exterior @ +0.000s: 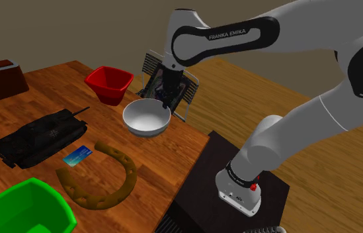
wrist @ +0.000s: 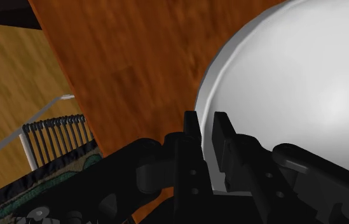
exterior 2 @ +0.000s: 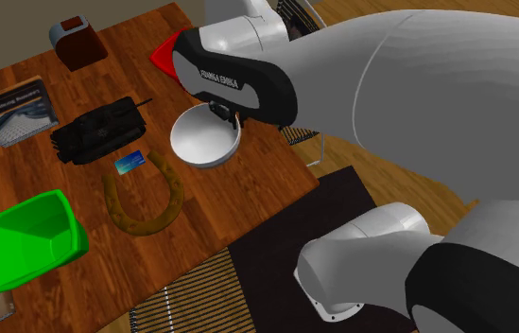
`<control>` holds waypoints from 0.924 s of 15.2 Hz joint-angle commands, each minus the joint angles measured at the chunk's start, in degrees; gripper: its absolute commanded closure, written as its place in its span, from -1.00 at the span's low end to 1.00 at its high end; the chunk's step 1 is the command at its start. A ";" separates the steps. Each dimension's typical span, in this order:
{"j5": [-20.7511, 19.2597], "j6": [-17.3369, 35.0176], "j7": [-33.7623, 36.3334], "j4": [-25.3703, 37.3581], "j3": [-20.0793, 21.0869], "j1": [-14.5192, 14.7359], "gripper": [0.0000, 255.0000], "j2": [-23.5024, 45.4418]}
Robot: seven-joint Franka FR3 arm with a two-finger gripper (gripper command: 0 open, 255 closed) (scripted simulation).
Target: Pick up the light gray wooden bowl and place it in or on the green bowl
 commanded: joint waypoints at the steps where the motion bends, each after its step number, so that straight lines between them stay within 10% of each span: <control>1: -0.06 -1.75 0.17 1.04 -0.06 0.00 1.00 -0.73; 14: -0.57 -12.19 0.98 9.18 -0.60 -0.16 1.00 -3.06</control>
